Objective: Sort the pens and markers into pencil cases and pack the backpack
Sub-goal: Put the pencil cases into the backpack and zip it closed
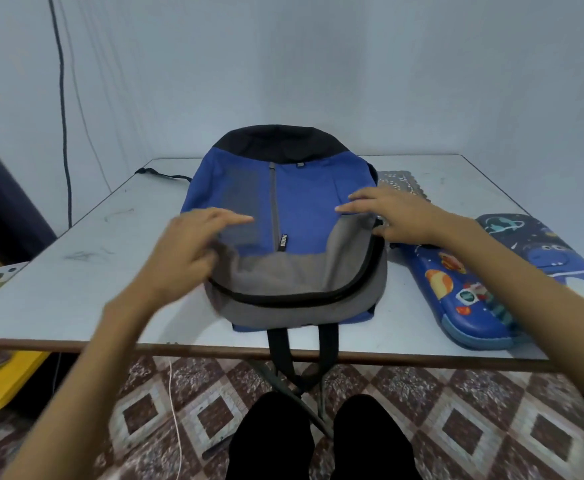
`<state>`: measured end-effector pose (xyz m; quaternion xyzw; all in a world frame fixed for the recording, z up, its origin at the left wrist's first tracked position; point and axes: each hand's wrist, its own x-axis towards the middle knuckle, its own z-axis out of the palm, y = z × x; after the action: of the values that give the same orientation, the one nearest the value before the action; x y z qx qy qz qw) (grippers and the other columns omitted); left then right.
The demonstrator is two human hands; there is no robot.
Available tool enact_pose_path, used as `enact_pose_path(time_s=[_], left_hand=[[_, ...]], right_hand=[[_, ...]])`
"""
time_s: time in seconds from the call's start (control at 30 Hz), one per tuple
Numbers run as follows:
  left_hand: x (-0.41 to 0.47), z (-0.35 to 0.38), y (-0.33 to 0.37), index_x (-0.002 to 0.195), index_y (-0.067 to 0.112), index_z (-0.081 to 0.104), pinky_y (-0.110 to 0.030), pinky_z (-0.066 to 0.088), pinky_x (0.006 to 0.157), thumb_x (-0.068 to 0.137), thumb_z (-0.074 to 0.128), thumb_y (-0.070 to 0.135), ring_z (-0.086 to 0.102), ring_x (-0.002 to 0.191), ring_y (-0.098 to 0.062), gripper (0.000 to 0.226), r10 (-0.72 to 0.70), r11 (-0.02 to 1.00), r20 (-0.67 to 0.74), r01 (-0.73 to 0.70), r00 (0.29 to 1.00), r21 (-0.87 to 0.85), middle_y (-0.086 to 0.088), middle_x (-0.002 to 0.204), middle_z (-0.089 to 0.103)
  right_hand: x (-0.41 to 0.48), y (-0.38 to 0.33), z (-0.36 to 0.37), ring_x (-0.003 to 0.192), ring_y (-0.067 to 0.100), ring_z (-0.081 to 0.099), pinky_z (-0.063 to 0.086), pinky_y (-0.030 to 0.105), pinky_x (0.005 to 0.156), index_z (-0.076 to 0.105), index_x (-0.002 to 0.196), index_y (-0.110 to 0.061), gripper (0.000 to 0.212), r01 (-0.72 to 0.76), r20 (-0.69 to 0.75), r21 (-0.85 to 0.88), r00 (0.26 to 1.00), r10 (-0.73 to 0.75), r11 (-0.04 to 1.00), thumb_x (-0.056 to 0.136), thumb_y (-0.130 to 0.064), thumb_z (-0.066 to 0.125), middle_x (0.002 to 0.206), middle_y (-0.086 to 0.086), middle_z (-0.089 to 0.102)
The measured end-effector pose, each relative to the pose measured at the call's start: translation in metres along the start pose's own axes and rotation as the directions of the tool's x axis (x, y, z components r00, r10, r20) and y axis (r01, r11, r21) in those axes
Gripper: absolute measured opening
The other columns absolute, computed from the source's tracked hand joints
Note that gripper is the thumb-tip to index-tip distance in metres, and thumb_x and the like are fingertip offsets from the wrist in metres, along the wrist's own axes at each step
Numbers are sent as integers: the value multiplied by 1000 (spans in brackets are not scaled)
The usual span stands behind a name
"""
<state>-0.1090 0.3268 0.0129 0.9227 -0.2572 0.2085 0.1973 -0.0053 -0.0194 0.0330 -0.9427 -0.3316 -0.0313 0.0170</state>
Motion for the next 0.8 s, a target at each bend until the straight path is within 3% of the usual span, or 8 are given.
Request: enact_pose_path(time_s=[0.13, 0.2, 0.3, 0.4, 0.53, 0.63, 0.73, 0.8], left_hand=[[-12, 1, -56, 119, 16, 67, -50, 47, 95, 81, 63, 13, 60, 113, -27, 38, -140, 976, 201, 100, 970, 195, -3, 127, 62], [-18, 6, -67, 110, 13, 70, -41, 49, 93, 86, 72, 9, 63, 105, -21, 25, -130, 987, 193, 109, 973, 114, 1, 118, 66], [-9, -6, -69, 95, 21, 69, -29, 47, 86, 88, 69, 8, 62, 88, -8, 15, -246, 963, 105, 255, 964, -85, 14, 90, 69], [11, -8, -74, 83, 18, 64, -11, 45, 70, 93, 64, 15, 60, 70, -1, 10, -476, 829, -18, 442, 879, -344, 17, 69, 67], [46, 13, -87, 76, 18, 64, -41, 54, 81, 78, 61, 61, 63, 75, -25, 43, -727, 644, -130, 603, 675, -470, 2, 71, 66], [57, 37, -86, 104, 23, 65, -39, 45, 88, 87, 58, 56, 62, 104, -32, 38, -781, 624, -174, 752, 600, -211, -3, 104, 70], [54, 57, -81, 124, 18, 55, -43, 40, 87, 94, 59, 38, 55, 112, -35, 37, -672, 717, -257, 697, 695, 9, -8, 121, 60], [53, 63, -79, 122, 18, 58, -46, 35, 94, 94, 57, 25, 51, 115, -33, 29, -448, 831, -383, 534, 808, 154, -9, 127, 54]], right_hand=[[-1, 0, 3, 127, 22, 44, 37, 39, 102, 64, 121, -22, 39, 59, 30, 3, 998, -59, 998, 83, -18, 72, 137, 1, 51], [3, 1, 4, 106, 21, 56, 44, 40, 90, 70, 100, -17, 21, 86, -21, 45, 996, -85, 995, 80, -17, 74, 110, 0, 66], [11, 7, -5, 79, 15, 61, 46, 35, 77, 72, 83, -10, 3, 20, -44, 378, 999, -3, 926, 82, -7, 71, 79, 3, 69], [26, 20, -16, 62, 12, 52, 39, 31, 65, 66, 69, -18, 19, -62, -140, 679, 967, 212, 732, 87, -12, 68, 63, 2, 60], [59, 32, -4, 54, 12, 44, 32, 25, 53, 62, 65, -9, 26, -209, -119, 859, 805, 581, 466, 86, -22, 70, 60, 4, 53], [76, 33, 20, 60, 21, 40, 28, 30, 51, 53, 59, 6, 37, -403, -112, 711, 744, 659, 576, 81, -18, 70, 59, 12, 43], [82, 29, 38, 57, 26, 40, 33, 34, 55, 36, 48, -9, 47, -515, -134, 453, 768, 626, 728, 79, -23, 69, 51, 9, 38], [82, 26, 38, 64, 34, 51, 44, 39, 64, 46, 53, -3, 40, -514, -104, 423, 790, 604, 746, 80, -25, 67, 58, 18, 49]])
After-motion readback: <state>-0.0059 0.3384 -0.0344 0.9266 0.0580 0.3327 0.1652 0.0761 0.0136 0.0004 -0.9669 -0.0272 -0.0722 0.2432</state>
